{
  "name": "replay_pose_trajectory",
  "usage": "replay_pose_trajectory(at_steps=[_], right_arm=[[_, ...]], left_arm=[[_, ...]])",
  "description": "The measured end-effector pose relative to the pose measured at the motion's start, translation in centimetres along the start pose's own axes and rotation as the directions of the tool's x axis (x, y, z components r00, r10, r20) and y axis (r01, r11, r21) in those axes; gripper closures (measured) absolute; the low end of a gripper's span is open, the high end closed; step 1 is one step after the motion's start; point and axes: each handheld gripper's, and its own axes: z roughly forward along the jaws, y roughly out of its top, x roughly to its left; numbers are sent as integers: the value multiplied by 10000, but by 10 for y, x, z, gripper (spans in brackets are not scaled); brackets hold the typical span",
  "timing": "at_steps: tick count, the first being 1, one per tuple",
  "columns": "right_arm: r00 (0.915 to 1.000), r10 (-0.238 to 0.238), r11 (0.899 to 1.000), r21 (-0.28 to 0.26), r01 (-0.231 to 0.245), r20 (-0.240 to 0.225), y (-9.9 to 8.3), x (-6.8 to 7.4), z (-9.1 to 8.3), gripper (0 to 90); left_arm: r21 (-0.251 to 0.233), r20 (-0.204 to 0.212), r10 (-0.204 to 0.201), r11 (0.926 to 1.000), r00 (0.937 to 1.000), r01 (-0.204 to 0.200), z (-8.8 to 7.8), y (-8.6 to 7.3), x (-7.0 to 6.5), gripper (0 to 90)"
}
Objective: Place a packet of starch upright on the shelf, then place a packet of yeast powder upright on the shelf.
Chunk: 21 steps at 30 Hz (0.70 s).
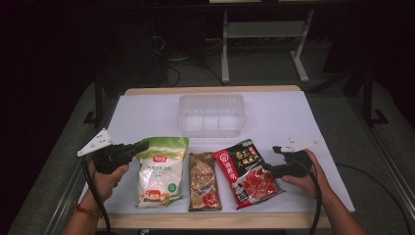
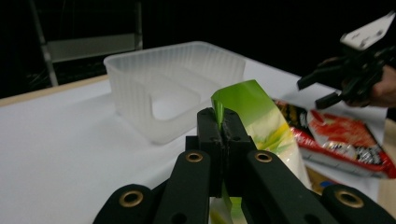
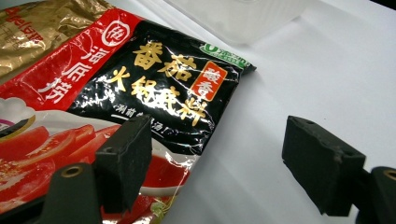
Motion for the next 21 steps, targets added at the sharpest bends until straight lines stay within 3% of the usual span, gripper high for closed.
replay_pose_trajectory(at_steps=[4,6,13,15,16,21], right_arm=[[10000,51,9999,-123,-50,41,0,0,-3,234],[9999,111,9997,-214,-108,121,1,-1,-4,234],[9994,307,9990,-336,-302,169,0,-4,-5,233],[9994,297,9991,-303,-290,201,-1,-4,-6,233],[9993,311,9990,-328,-304,209,-2,-5,-6,233],[9984,451,9982,-400,-437,351,-3,-7,-9,233]], left_arm=[[-557,55,194,9983,9998,-191,-6,12,-15,896],[-607,98,272,9978,9996,-266,-7,15,-20,896],[-881,213,63,9961,9998,-44,-7,25,-26,898],[-979,53,-23,9952,10000,28,-7,28,-29,898],[-1018,233,-90,9947,9997,113,-6,30,-29,898],[-1161,48,-41,9932,10000,46,0,37,-31,898]])
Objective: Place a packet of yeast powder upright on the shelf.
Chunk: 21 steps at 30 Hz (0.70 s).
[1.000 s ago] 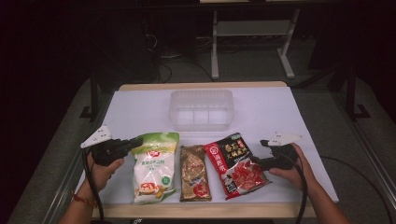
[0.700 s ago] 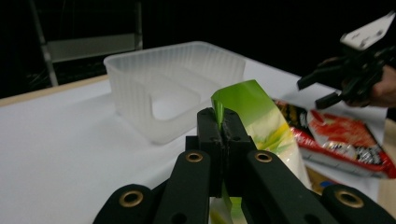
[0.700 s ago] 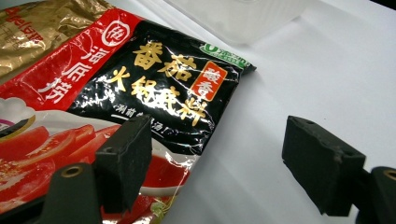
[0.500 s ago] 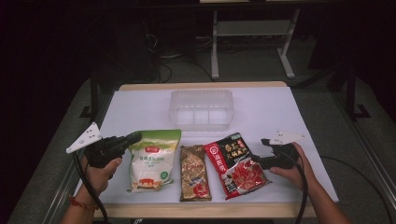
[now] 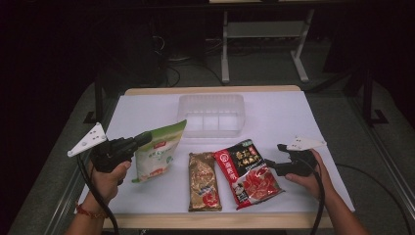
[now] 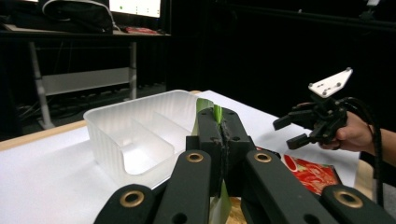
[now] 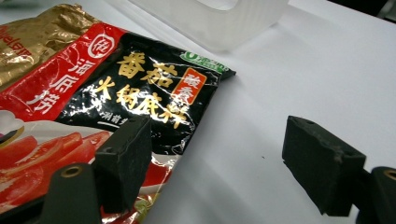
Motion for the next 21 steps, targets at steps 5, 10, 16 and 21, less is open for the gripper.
replay_pose_trajectory(at_steps=[5,10,16,21], right_arm=[[10000,62,9999,-88,-61,75,1,0,-2,231],[9999,65,10000,-66,-64,132,0,-1,-1,228],[9996,111,9999,-73,-109,244,-1,-3,-2,229],[9995,104,9999,-63,-102,308,-2,-4,-3,229]], left_arm=[[-515,-134,-465,9976,9988,458,2,11,4,897],[-788,-48,-746,9941,9972,740,9,20,5,897],[-1157,183,-1181,9861,9928,1194,28,33,2,897],[-1295,-126,-1589,9792,9872,1560,45,40,9,896]])
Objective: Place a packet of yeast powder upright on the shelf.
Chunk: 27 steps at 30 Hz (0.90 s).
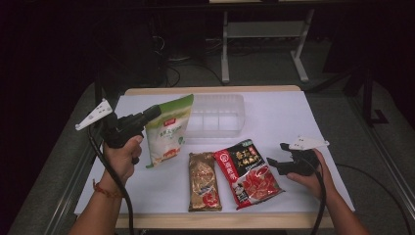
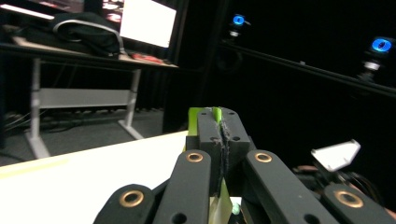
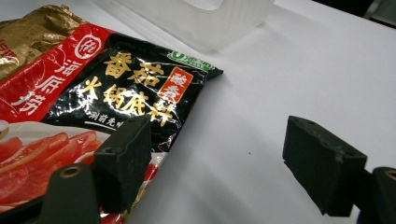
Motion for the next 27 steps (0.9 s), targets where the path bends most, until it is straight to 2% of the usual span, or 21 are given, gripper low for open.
replay_pose_trajectory(at_steps=[1,2,4,12,13,14,15,17,18,19,21,27], right_arm=[[10000,14,10000,-5,-14,10,0,-1,0,228],[10000,56,10000,18,-56,20,-1,-1,0,229],[10000,42,10000,45,-43,31,-1,-1,1,229],[10000,-30,9999,149,30,-25,-1,0,3,229],[10000,-58,9999,134,59,-65,-1,0,3,229],[10000,-58,9999,134,59,-65,-1,0,3,229],[9999,-93,9999,137,94,-65,-1,0,3,229],[9999,-117,9998,133,118,-69,-1,0,3,229],[9999,-120,9998,145,121,-65,-1,0,3,229],[9999,-120,9998,145,121,-65,-1,0,3,229],[9998,-195,9997,145,196,-106,-1,2,3,229],[9997,-186,9997,138,187,-126,-2,1,2,229]], left_arm=[[-86,-156,-121,9999,9998,120,8,3,4,896],[-86,-156,-121,9999,9998,120,8,3,4,896],[-47,-145,-215,9998,9997,215,21,8,7,896],[186,-732,45,9998,9973,-31,53,20,15,896],[258,-828,103,9996,9965,-82,62,22,18,896],[258,-828,103,9996,9965,-82,62,22,18,896],[321,-911,180,9994,9957,-152,67,22,18,896],[313,-852,81,9995,9963,-54,76,22,20,896],[360,-998,142,9993,9949,-106,81,23,21,896],[315,-989,59,9995,9951,-28,85,23,23,896],[275,-1245,-51,9996,9922,86,95,23,30,896],[297,-1478,-185,9993,9888,231,113,21,39,895]])
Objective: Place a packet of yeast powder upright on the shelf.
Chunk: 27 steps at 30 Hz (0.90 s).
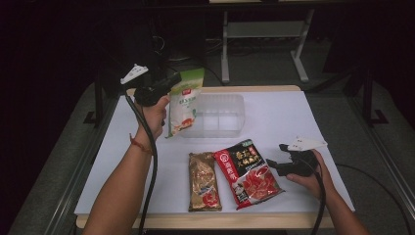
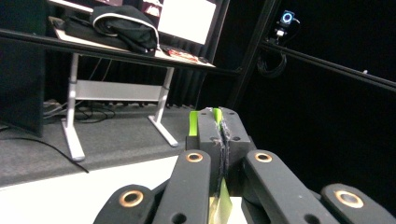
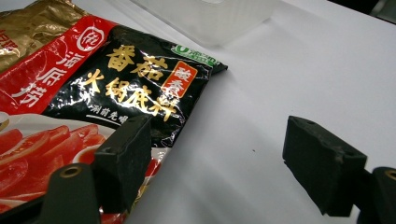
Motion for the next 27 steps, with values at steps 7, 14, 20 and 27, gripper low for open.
replay_pose_trajectory(at_steps=[7,14,20,27], right_arm=[[10000,-8,10000,9,8,-20,-1,0,0,229],[10000,68,10000,54,-68,-24,-2,-2,0,229],[10000,7,9999,111,-6,-51,-3,-2,1,229],[10000,15,9999,117,-14,-75,-4,-1,1,229]], left_arm=[[24,-324,119,9999,9994,-118,23,-2,6,895],[114,-544,267,9996,9982,-261,43,-6,11,894],[74,-763,357,9994,9964,-353,57,-5,11,894],[19,-938,514,9987,9943,-514,68,-7,14,892]])
